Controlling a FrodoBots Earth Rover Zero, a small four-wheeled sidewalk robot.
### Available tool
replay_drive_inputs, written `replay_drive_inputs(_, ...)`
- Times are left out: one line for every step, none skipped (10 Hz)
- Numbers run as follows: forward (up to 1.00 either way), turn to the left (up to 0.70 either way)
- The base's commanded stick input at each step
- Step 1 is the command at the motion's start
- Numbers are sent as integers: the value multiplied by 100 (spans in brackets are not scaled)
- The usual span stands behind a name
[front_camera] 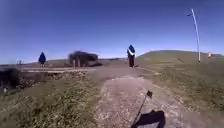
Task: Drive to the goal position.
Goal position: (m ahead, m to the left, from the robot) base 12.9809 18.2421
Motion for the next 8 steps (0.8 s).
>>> replay_drive_inputs(100,0)
replay_drive_inputs(100,0)
replay_drive_inputs(100,0)
replay_drive_inputs(100,0)
replay_drive_inputs(100,0)
replay_drive_inputs(100,0)
replay_drive_inputs(100,0)
replay_drive_inputs(100,0)
